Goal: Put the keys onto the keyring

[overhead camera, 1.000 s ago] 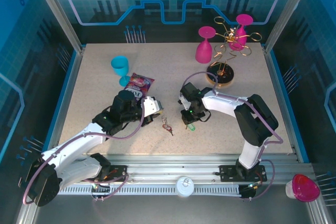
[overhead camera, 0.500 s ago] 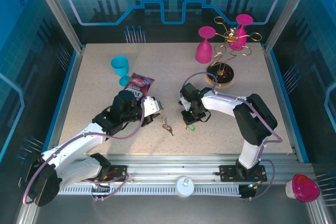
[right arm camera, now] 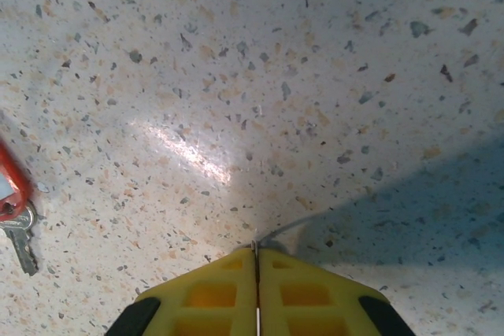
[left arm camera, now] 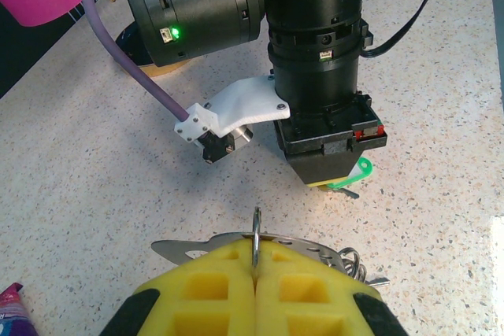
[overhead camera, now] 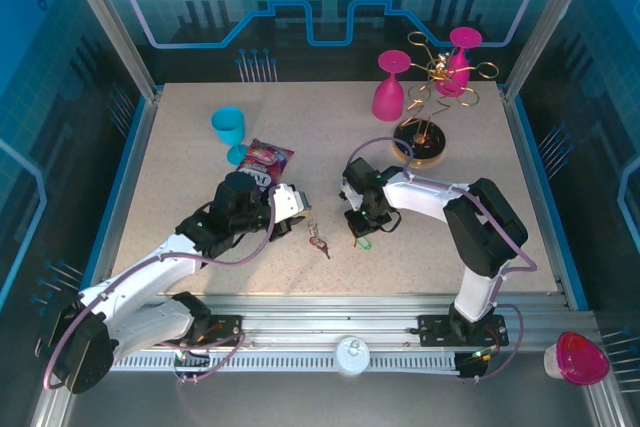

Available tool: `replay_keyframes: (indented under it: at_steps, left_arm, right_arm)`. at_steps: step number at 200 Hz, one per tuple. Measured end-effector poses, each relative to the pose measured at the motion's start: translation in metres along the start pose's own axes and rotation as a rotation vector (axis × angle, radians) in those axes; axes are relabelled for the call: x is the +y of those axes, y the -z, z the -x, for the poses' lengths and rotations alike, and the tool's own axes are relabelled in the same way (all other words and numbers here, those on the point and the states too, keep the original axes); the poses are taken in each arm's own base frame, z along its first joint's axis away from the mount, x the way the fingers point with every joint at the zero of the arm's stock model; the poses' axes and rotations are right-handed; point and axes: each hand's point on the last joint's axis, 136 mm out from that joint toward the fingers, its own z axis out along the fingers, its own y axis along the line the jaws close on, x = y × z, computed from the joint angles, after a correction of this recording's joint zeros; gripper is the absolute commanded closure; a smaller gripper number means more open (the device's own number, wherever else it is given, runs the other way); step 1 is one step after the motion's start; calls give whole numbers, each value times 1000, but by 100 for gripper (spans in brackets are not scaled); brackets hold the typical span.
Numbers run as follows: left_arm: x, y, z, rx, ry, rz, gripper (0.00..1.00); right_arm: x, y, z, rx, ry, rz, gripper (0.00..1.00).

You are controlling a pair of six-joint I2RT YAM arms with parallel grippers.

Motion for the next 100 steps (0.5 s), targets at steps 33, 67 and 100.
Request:
replay_keyframes:
  at_steps: [33, 67, 100]
  left_arm:
    - [0, 0, 0, 0, 0, 0, 100]
    - [0, 0, 0, 1, 0, 1, 100]
    - [1, 0, -1, 1, 1, 2, 100]
  right_arm:
    - [1, 0, -1, 3, 0, 7, 89]
    - [2, -1, -1, 5, 2, 12, 99]
    - [3, 1, 0, 0, 1, 19, 100]
